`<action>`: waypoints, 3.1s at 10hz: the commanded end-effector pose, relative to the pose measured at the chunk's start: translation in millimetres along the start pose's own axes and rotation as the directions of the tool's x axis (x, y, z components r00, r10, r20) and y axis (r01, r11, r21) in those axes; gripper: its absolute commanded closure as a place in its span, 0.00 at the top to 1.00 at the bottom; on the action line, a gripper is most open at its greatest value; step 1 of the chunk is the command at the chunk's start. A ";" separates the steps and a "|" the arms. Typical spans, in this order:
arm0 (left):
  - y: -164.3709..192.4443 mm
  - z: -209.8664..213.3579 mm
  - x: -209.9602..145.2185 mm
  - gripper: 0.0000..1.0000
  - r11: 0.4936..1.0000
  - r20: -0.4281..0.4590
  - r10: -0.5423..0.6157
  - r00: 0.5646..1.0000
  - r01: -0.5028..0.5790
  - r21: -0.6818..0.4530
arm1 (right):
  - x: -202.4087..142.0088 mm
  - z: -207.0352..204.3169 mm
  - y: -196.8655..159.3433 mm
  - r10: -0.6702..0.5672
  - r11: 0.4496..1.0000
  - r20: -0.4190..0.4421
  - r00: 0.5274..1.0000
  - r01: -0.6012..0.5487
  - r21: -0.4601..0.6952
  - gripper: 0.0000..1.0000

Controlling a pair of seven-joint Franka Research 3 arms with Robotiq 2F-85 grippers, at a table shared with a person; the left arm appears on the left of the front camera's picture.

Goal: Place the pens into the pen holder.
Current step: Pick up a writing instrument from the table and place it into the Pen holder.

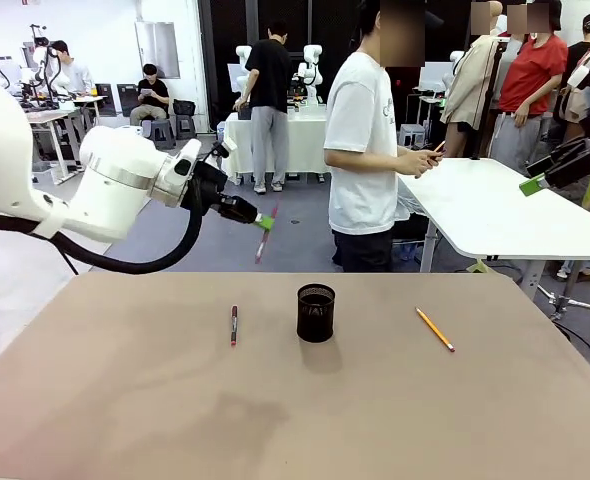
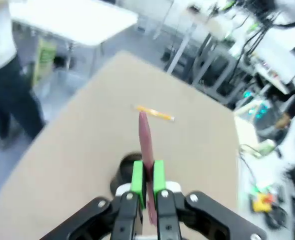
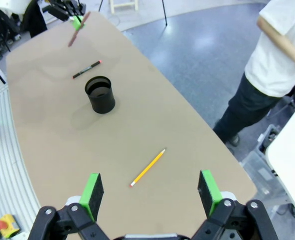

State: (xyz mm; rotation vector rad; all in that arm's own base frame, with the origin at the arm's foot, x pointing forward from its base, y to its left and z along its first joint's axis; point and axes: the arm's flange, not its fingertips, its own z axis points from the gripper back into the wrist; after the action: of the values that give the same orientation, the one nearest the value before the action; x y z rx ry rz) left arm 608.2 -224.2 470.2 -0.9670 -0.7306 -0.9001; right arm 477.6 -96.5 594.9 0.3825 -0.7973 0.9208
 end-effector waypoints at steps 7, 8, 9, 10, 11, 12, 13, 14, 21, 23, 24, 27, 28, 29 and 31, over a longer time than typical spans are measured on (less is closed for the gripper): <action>-7.6 -27.9 -23.0 0.00 0.966 0.152 -0.182 0.971 0.206 -0.157 | 1.0 0.7 -0.1 0.009 1.000 0.001 1.000 -0.009 0.001 1.00; -8.5 -39.3 -26.7 0.00 0.950 0.167 -0.207 0.964 0.239 -0.199 | 1.0 0.7 -0.1 0.009 1.000 0.001 1.000 -0.009 0.001 1.00; -6.5 -53.9 -34.0 0.00 0.937 0.174 -0.223 0.959 0.260 -0.232 | 1.0 0.7 -0.1 0.009 1.000 0.001 1.000 -0.009 0.001 1.00; -1.8 -69.4 -43.6 0.00 0.928 0.166 -0.239 0.957 0.275 -0.250 | 1.0 0.7 -0.1 0.009 1.000 0.001 1.000 -0.009 0.001 1.00; 1.5 -81.2 -51.9 0.00 0.916 0.177 -0.265 0.948 0.305 -0.259 | 1.0 0.7 -0.1 0.009 1.000 0.001 1.000 -0.009 0.001 1.00; 8.9 -90.9 -60.3 0.00 0.899 0.211 -0.300 0.930 0.350 -0.264 | 1.0 0.7 -0.1 0.009 1.000 0.001 1.000 -0.009 0.001 1.00; 14.8 -100.3 -65.4 0.00 0.885 0.234 -0.322 0.918 0.379 -0.269 | 1.0 0.7 -0.1 0.009 1.000 0.001 1.000 -0.009 0.001 1.00; 18.8 -108.5 -67.5 0.00 0.874 0.270 -0.323 0.907 0.395 -0.284 | 1.0 0.7 -0.1 0.009 1.000 0.001 1.000 -0.009 0.001 1.00; 48.3 -133.6 -71.7 0.23 0.868 0.306 -0.305 0.902 0.395 -0.300 | 1.0 0.7 -0.1 0.009 1.000 0.001 1.000 -0.009 0.001 1.00; 47.8 -131.3 -69.7 0.62 0.866 0.310 -0.312 0.898 0.403 -0.296 | 1.0 0.7 -0.1 0.009 1.000 0.001 1.000 -0.009 0.001 1.00; 46.7 -128.5 -68.7 0.81 0.865 0.312 -0.313 0.897 0.405 -0.297 | 1.0 0.7 -0.1 0.009 1.000 0.001 1.000 -0.009 0.001 1.00; 32.7 -112.1 -70.0 1.00 0.866 0.304 -0.322 0.896 0.409 -0.288 | 1.0 0.7 -0.1 0.009 1.000 0.001 1.000 -0.009 0.001 1.00; 30.6 -103.8 -71.5 1.00 0.872 0.284 -0.330 0.900 0.406 -0.275 | 1.0 0.7 -0.1 0.009 1.000 0.001 1.000 -0.009 0.001 1.00; 28.7 -88.6 -70.8 1.00 0.874 0.255 -0.339 0.905 0.403 -0.270 | 1.0 0.7 -0.1 0.009 1.000 0.001 1.000 -0.009 0.001 1.00; 8.2 -57.1 -73.3 1.00 0.889 0.193 -0.353 0.916 0.392 -0.237 | 1.0 0.7 -0.1 0.009 1.000 0.001 1.000 -0.009 0.001 1.00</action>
State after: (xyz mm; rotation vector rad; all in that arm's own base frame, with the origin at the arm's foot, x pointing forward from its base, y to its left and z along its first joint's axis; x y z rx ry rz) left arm 614.9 -265.0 374.8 -1.2103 -0.9839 -1.2971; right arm 477.6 -96.5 594.8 0.3820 -0.7966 0.9207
